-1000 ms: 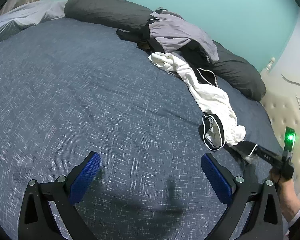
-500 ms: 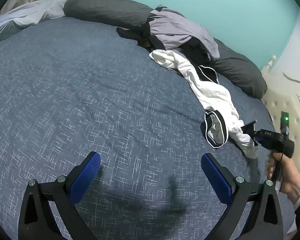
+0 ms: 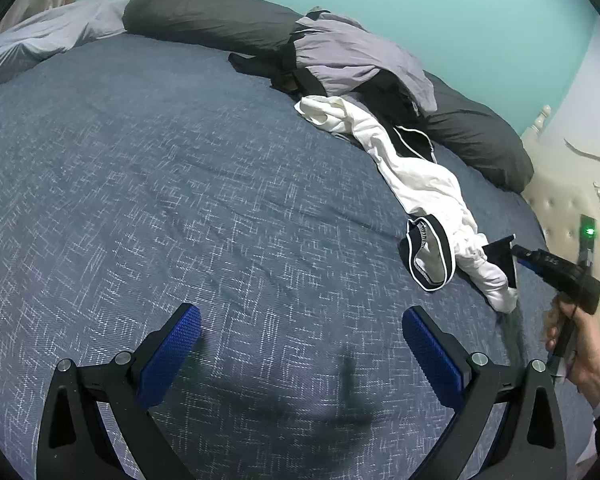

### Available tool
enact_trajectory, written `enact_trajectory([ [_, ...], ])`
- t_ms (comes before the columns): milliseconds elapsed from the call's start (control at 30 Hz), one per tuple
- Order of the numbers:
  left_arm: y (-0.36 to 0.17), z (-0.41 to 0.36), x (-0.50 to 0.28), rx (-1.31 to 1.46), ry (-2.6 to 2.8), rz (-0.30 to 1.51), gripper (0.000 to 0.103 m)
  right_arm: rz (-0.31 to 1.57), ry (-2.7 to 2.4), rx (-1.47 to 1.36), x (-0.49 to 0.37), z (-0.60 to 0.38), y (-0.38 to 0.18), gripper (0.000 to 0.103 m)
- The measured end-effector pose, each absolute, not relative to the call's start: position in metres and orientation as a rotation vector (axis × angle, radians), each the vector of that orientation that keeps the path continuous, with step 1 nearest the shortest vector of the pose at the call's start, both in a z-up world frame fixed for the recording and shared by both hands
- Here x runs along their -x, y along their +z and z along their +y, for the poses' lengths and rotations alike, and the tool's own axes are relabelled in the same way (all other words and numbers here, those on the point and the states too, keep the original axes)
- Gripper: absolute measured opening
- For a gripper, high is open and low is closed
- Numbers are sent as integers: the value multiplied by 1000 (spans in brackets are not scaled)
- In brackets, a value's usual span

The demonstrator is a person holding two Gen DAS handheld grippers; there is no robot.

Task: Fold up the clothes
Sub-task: 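Pull the white-and-black garment out of the pile with the right tool, then lift the garment with the right tool and lay it flat on the bed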

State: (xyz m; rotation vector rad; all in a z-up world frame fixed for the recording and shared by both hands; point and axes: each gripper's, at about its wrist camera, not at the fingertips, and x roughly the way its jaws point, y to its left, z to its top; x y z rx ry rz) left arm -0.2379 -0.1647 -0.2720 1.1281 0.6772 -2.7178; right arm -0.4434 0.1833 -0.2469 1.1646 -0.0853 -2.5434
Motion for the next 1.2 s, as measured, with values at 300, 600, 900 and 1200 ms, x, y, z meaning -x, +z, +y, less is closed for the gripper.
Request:
enact_trajectory([
  [300, -272, -163, 238, -1133, -2720, 674, 103, -3, -2428, -1134, 408, 179, -257, 27],
  [600, -273, -163, 239, -1139, -2719, 666, 103, 167, -2462, -1141, 413, 169, -272, 48],
  [900, -256, -156, 231, -1106, -2752, 652, 103, 140, -2461, -1038, 397, 165, -240, 1],
  [1200, -197, -137, 196, -1017, -2846, 617, 103, 79, -2461, -802, 342, 164, -121, 1],
])
